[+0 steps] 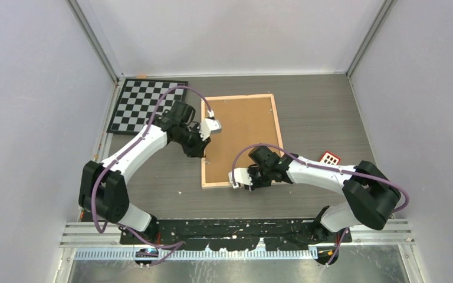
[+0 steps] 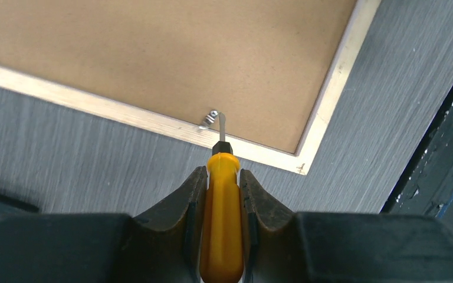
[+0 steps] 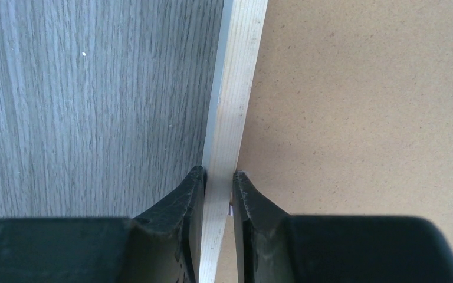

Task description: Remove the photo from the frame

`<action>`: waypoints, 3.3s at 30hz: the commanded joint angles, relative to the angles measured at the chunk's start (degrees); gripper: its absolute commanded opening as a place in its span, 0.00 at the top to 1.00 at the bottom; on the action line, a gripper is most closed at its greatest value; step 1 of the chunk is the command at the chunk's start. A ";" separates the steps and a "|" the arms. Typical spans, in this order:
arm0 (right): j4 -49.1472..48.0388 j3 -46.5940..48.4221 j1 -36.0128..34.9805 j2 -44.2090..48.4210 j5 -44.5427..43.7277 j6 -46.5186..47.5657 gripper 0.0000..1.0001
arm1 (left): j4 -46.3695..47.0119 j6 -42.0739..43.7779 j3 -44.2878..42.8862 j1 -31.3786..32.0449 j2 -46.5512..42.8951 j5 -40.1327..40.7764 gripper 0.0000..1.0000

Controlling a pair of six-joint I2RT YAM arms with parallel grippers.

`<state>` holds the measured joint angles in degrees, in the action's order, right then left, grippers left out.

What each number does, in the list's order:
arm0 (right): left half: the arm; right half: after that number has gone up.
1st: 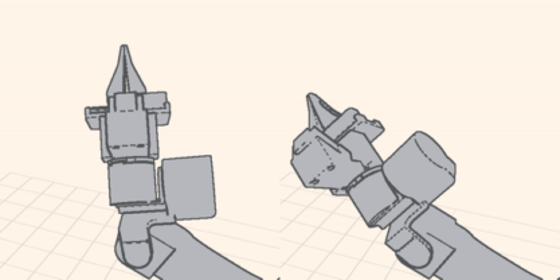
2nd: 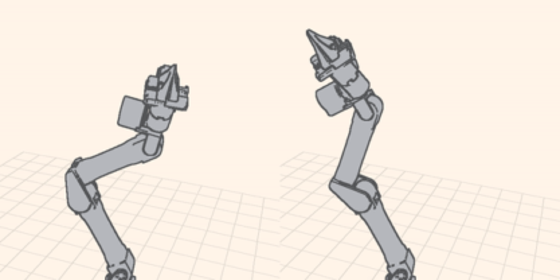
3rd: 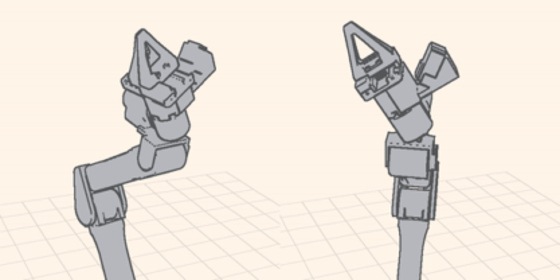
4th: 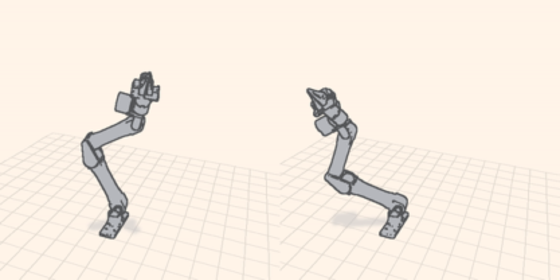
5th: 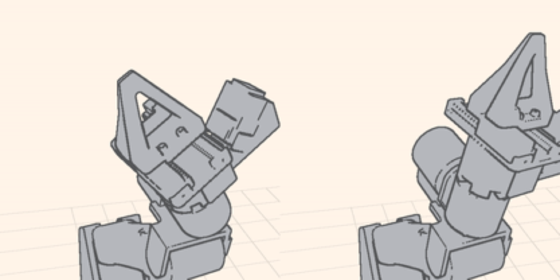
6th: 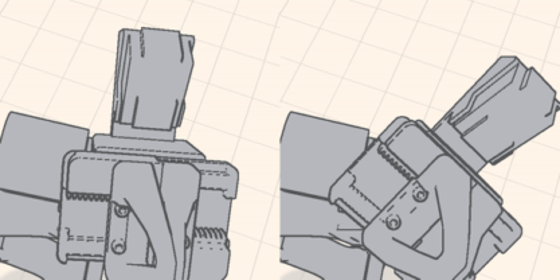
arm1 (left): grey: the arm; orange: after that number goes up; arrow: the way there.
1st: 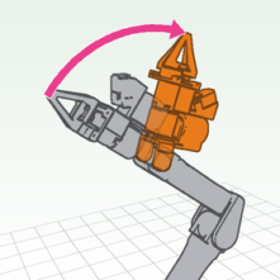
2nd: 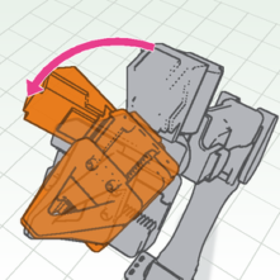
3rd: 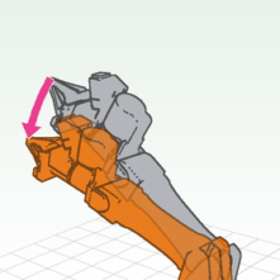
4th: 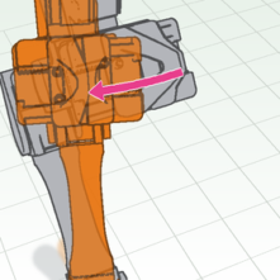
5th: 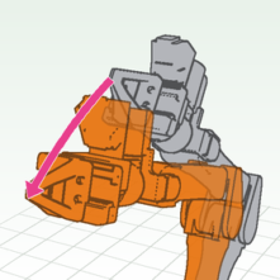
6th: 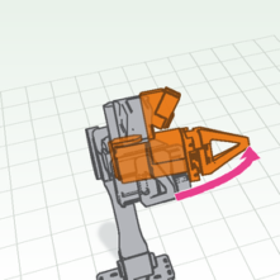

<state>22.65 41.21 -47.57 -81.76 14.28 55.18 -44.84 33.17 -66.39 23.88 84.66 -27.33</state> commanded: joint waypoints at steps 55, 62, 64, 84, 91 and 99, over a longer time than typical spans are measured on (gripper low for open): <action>6.79 1.18 -0.48 -2.17 -0.77 1.80 0.99 | 0.40 -11.55 -2.34 7.06 1.78 14.33 1.00; 6.70 1.29 -0.50 -2.54 -0.92 1.17 0.99 | 2.07 -11.74 -2.83 7.21 4.18 14.68 1.00; 6.70 1.15 -0.47 -2.40 -0.92 1.11 0.99 | 2.07 -11.76 -2.70 7.47 4.89 14.63 1.00; 6.83 1.41 -0.50 -3.06 -0.31 2.56 0.99 | 5.84 -15.57 -1.13 9.66 6.03 7.57 1.00; 7.14 1.37 -0.49 -2.93 -0.40 2.96 0.99 | 5.31 -14.85 -0.88 10.18 6.39 5.71 1.00; 8.37 0.40 0.21 -0.51 -1.66 4.42 0.99 | 2.79 -14.71 -2.81 9.12 4.15 -0.87 1.00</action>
<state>25.63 42.87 -47.68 -82.87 13.78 57.04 -40.56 20.62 -67.59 32.51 90.02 -16.05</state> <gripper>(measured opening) 0.260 0.238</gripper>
